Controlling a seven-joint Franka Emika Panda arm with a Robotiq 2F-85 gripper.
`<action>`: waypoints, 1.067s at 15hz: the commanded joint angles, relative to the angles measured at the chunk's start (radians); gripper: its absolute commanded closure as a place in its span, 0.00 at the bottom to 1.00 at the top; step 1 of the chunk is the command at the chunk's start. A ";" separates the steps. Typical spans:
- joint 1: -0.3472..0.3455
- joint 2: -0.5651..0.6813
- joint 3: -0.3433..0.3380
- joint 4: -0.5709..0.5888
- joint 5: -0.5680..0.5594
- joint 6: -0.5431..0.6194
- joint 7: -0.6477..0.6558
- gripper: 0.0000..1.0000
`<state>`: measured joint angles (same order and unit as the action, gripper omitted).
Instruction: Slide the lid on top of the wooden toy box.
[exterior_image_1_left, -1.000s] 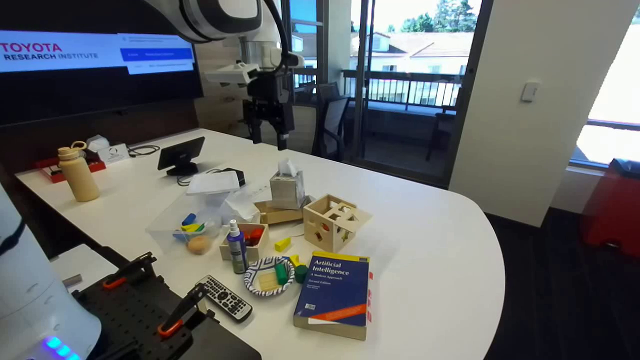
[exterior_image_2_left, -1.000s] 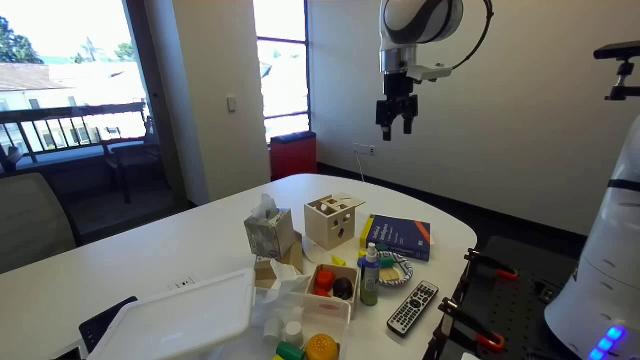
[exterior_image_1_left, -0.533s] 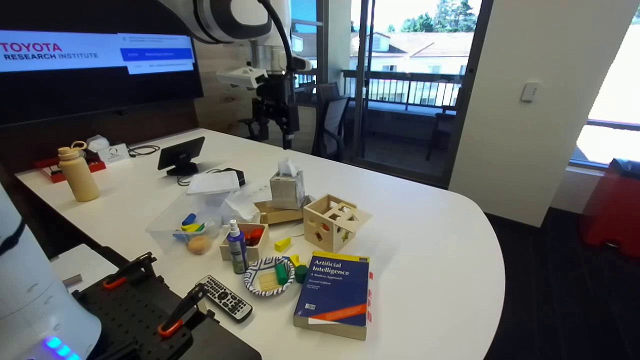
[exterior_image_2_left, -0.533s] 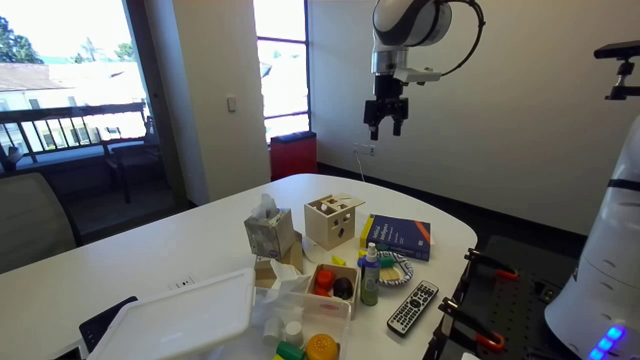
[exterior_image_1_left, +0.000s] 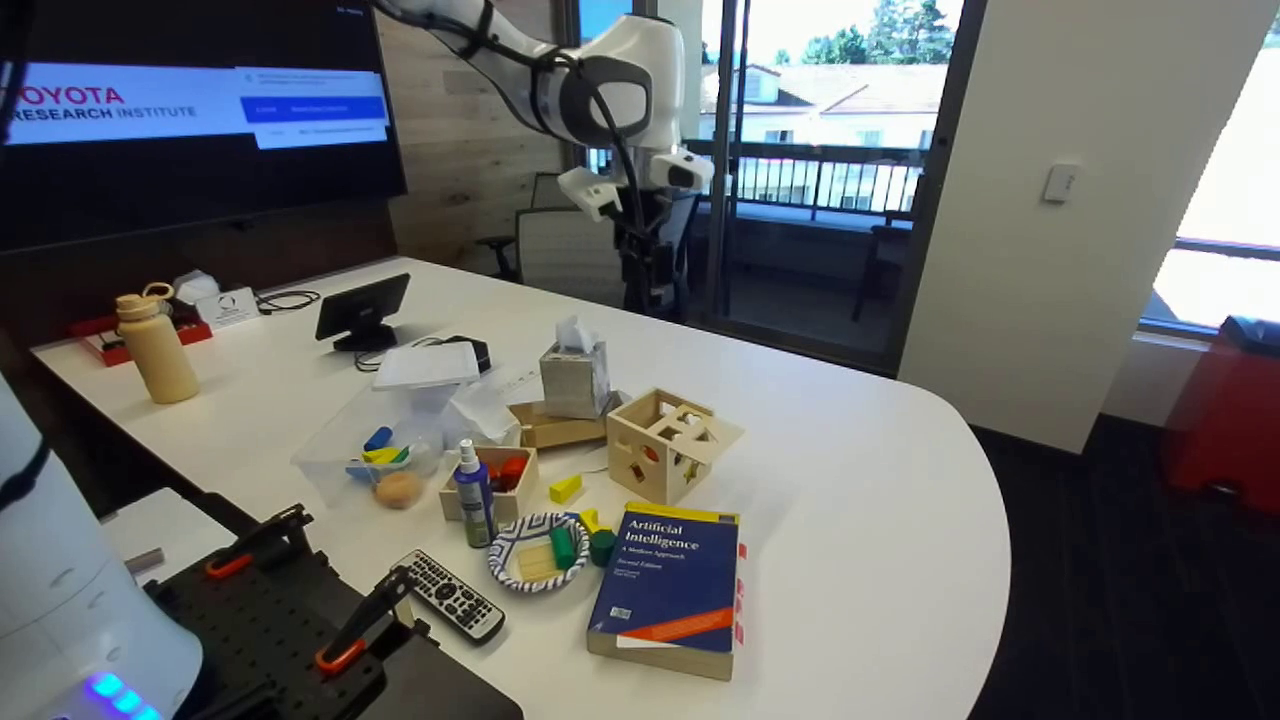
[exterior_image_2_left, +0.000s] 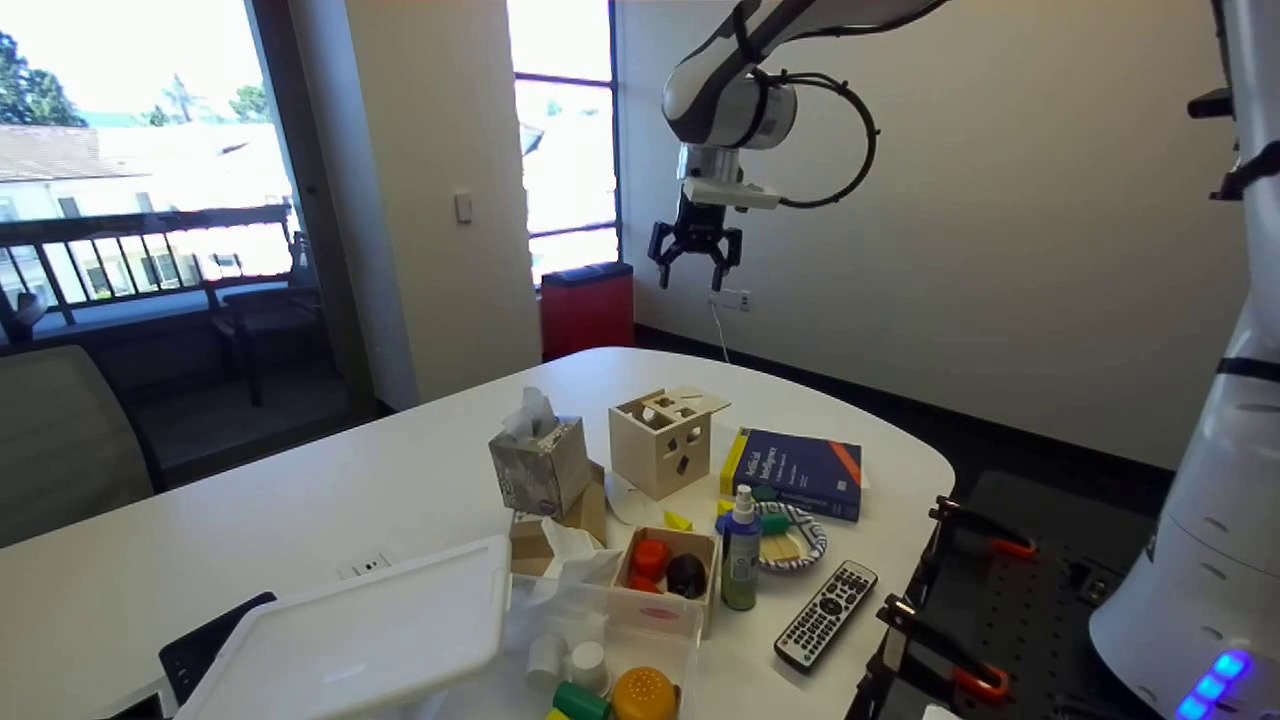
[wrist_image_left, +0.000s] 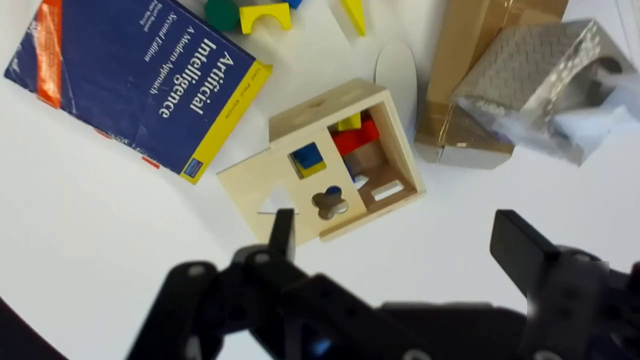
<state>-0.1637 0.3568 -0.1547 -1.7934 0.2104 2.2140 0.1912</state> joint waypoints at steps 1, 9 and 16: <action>-0.057 0.220 -0.016 0.254 0.064 -0.023 0.110 0.00; -0.238 0.637 -0.018 0.664 0.158 -0.089 0.280 0.00; -0.310 0.842 0.006 0.918 0.169 -0.205 0.402 0.00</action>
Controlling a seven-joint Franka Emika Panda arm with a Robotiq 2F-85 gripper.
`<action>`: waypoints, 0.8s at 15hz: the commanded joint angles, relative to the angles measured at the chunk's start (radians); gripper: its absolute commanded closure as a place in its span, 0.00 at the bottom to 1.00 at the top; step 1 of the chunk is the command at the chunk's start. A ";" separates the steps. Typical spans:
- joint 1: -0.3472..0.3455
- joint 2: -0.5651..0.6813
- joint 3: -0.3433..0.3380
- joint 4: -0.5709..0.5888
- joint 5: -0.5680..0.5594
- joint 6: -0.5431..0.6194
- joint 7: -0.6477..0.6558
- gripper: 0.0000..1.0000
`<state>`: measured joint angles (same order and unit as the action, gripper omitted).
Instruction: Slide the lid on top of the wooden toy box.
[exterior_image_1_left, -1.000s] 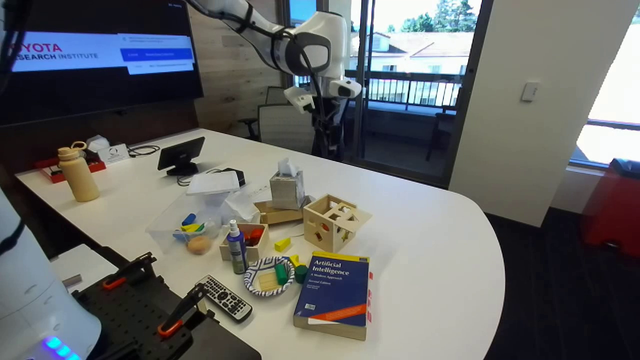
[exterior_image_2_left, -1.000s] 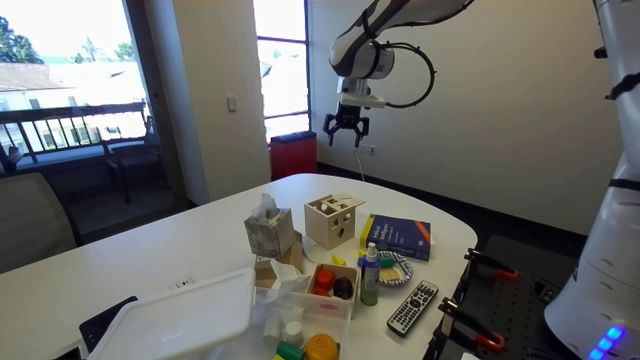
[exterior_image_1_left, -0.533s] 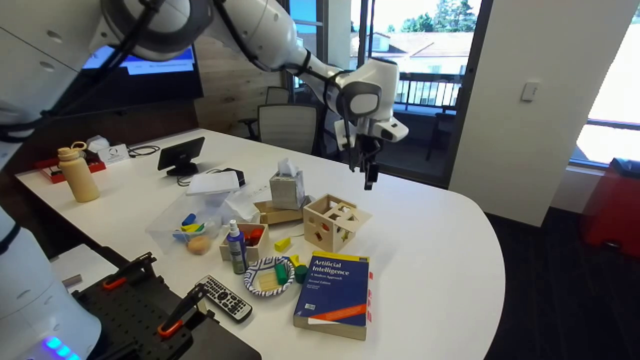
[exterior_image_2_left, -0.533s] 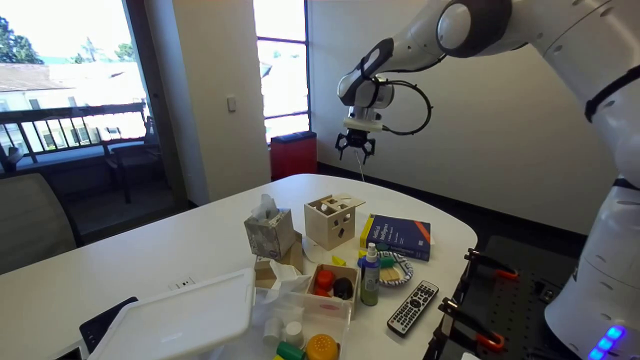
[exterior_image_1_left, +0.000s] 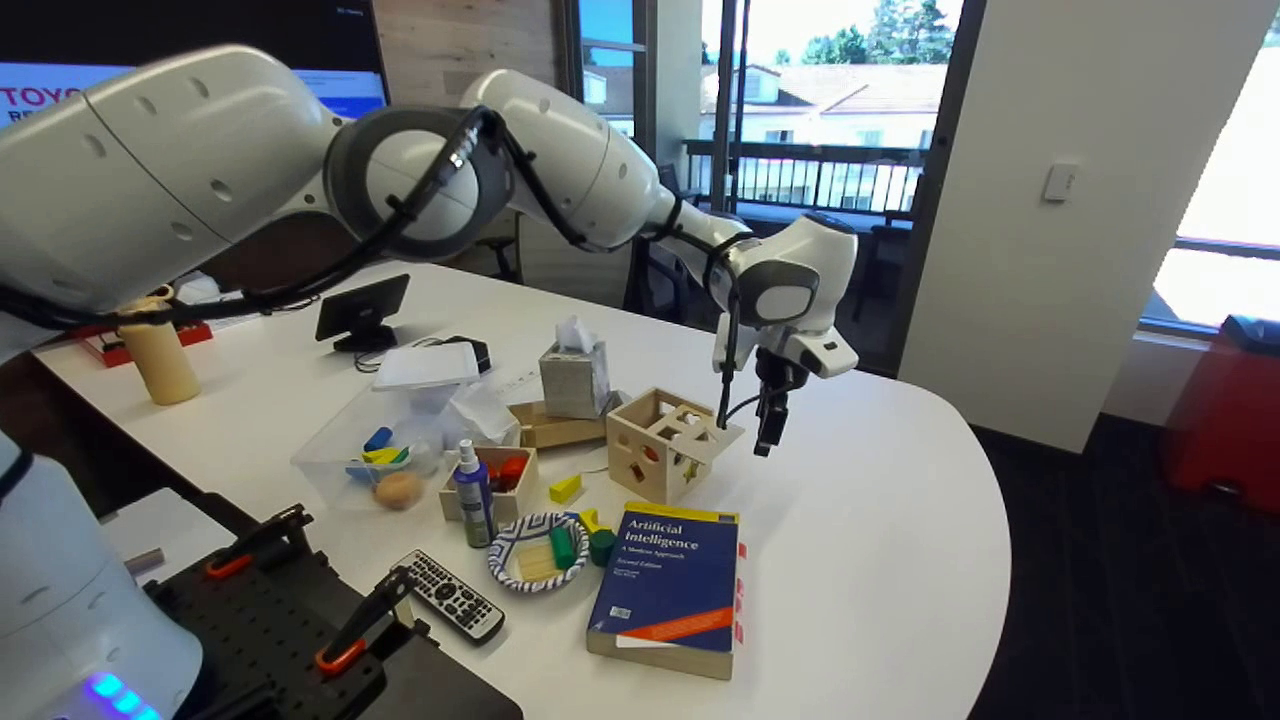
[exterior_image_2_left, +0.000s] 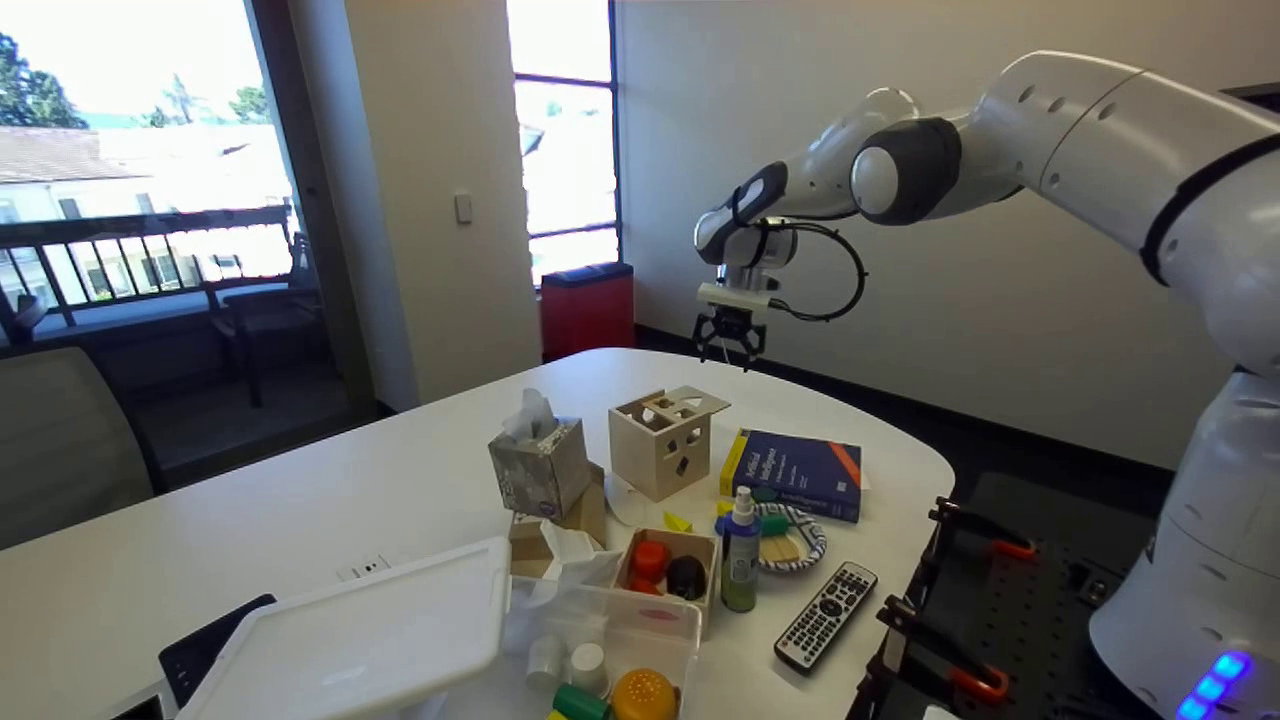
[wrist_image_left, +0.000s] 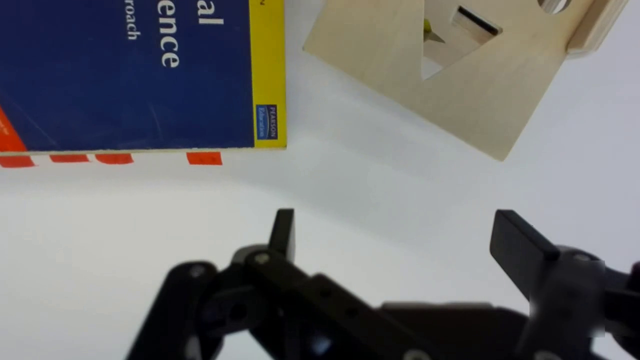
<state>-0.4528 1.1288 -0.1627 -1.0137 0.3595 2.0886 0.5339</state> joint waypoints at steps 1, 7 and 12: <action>-0.023 0.088 0.015 0.167 0.018 -0.099 0.076 0.00; -0.027 0.157 0.025 0.275 -0.003 -0.224 0.198 0.00; -0.025 0.215 0.031 0.341 -0.013 -0.216 0.272 0.00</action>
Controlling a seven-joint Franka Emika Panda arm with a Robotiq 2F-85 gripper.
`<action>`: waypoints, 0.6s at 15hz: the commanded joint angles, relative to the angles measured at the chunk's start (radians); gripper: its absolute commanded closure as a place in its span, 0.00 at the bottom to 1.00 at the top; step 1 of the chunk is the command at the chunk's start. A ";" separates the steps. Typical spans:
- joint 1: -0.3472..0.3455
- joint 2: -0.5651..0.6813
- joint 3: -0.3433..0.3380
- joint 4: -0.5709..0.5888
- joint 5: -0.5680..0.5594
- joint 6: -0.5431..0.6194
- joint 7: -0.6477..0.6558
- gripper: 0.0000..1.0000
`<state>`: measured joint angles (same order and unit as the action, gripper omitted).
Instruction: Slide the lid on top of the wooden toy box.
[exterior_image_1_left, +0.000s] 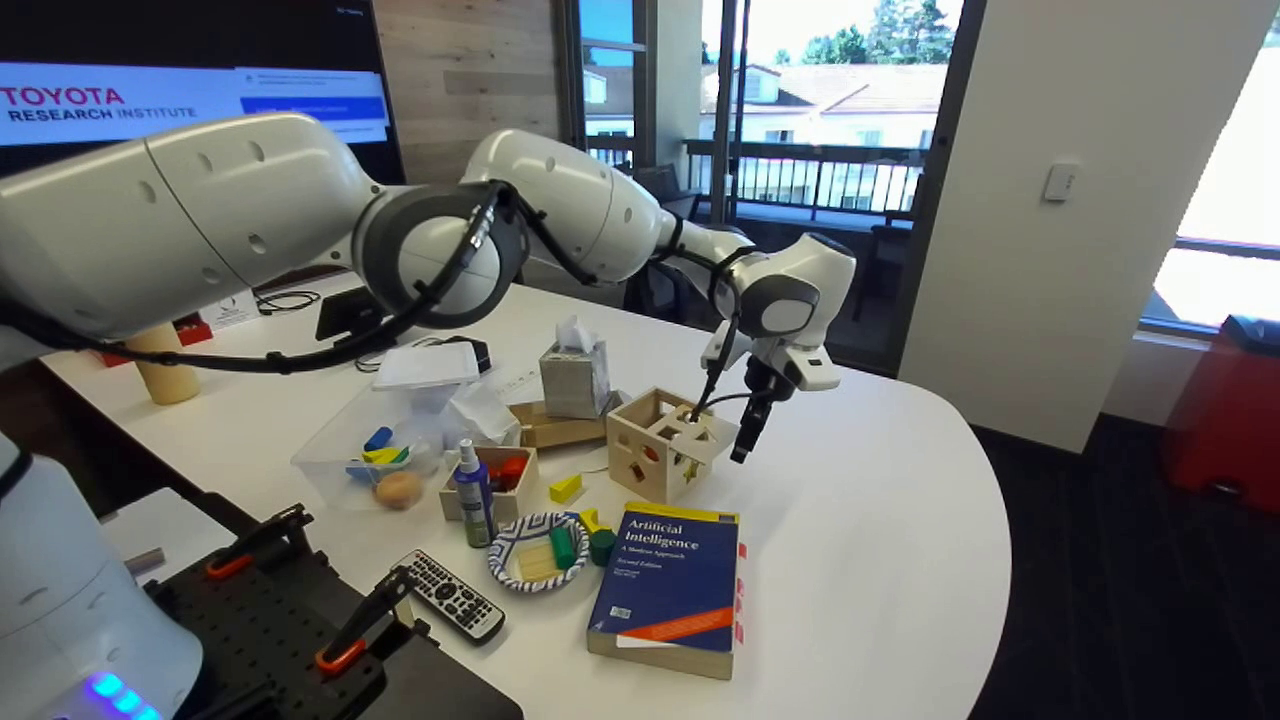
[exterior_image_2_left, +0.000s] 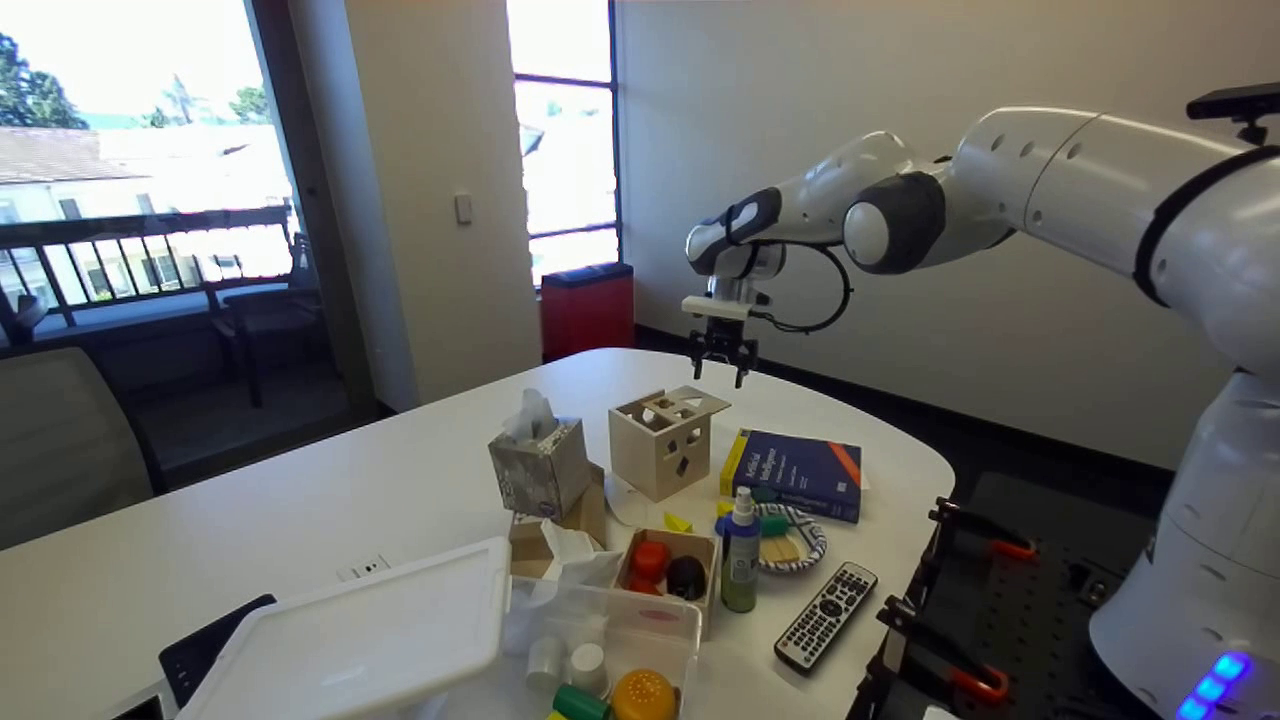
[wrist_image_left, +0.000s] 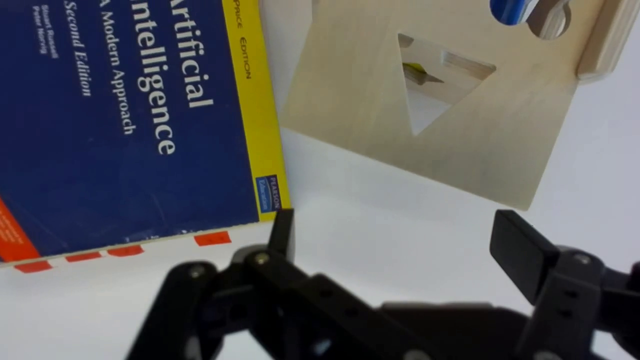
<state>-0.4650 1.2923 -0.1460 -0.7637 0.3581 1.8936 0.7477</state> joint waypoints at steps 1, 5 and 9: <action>-0.010 0.064 0.011 0.107 -0.017 -0.009 0.075 0.00; -0.003 0.110 0.001 0.167 -0.052 0.000 0.155 0.00; 0.016 0.120 -0.026 0.170 -0.059 -0.003 0.200 0.00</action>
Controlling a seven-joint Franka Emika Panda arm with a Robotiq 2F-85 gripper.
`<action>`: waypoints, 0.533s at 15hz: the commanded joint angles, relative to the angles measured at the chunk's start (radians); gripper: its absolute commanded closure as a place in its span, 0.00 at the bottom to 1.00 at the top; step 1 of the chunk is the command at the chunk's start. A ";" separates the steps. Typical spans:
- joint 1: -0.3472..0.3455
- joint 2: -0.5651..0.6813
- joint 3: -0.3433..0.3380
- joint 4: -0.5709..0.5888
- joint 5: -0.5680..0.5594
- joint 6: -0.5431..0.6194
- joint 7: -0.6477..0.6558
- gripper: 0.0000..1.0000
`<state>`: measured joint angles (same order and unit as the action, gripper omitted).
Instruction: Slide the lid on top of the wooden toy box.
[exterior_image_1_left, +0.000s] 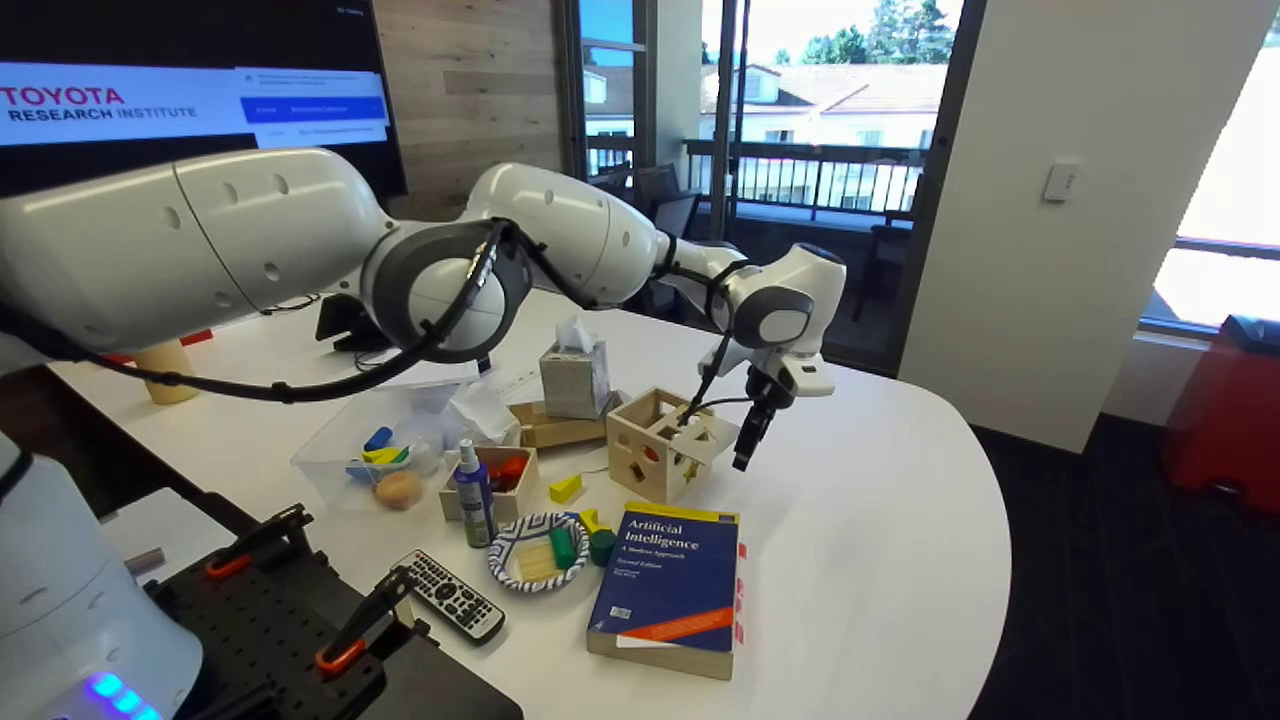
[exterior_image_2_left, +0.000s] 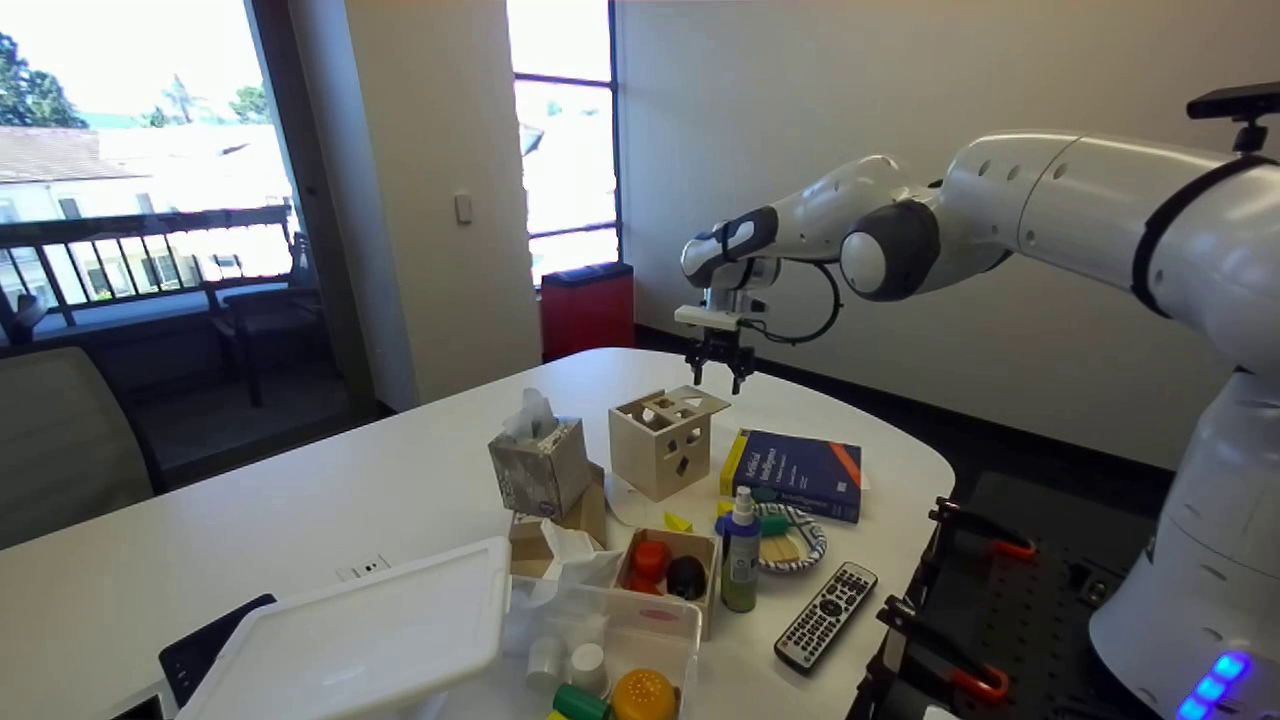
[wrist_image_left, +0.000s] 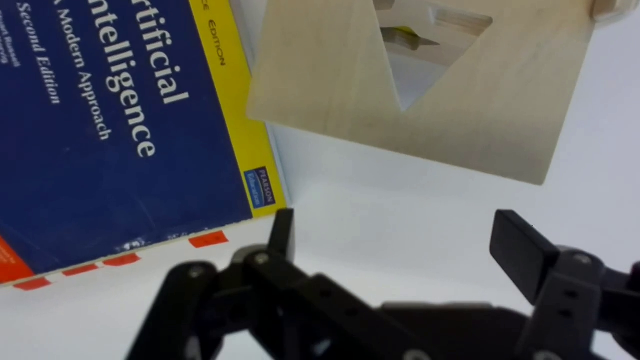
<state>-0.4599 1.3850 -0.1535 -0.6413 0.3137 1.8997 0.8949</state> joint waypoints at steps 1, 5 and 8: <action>0.011 0.030 -0.017 0.049 -0.015 -0.015 0.058 0.00; 0.011 0.030 -0.011 0.048 -0.011 -0.033 0.057 0.00; 0.019 0.032 -0.018 0.043 -0.018 -0.045 0.066 0.00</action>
<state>-0.4511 1.4001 -0.1556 -0.6376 0.3119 1.8956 0.9131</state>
